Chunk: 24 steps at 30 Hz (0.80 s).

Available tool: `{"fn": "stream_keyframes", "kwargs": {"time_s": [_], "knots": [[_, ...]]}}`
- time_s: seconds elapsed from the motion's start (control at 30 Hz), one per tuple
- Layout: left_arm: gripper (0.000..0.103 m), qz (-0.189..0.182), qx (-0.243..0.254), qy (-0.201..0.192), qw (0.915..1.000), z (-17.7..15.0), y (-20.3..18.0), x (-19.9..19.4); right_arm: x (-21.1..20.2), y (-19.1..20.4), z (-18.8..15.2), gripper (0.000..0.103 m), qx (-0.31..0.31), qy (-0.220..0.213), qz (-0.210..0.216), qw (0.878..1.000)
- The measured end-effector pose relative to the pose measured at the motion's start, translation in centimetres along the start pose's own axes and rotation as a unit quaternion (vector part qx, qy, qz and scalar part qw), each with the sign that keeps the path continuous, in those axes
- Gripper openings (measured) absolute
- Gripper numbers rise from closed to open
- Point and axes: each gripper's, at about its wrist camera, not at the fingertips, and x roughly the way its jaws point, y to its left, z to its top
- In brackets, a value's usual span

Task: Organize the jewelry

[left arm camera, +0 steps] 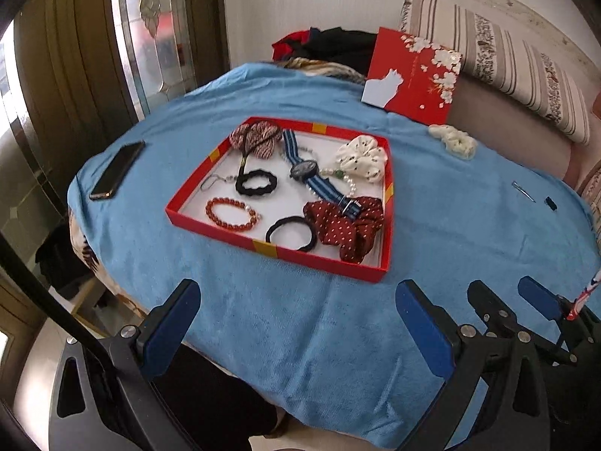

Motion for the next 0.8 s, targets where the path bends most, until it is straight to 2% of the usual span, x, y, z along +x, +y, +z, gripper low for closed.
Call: {"fn": "stream_keyframes", "kwargs": {"time_s": [0.23, 0.8], "knots": [[0.103, 0.000, -0.011, 0.017, 0.9998, -0.1, 0.5, 1.0, 0.5, -0.2, 0.2, 0.070, 0.000, 0.006, -0.011, 1.000], [0.103, 0.005, -0.009, 0.023, 0.9997, 0.1, 0.9, 1.6, 0.8, -0.7, 0.8, 0.071, -0.010, 0.008, -0.045, 0.999]]}}
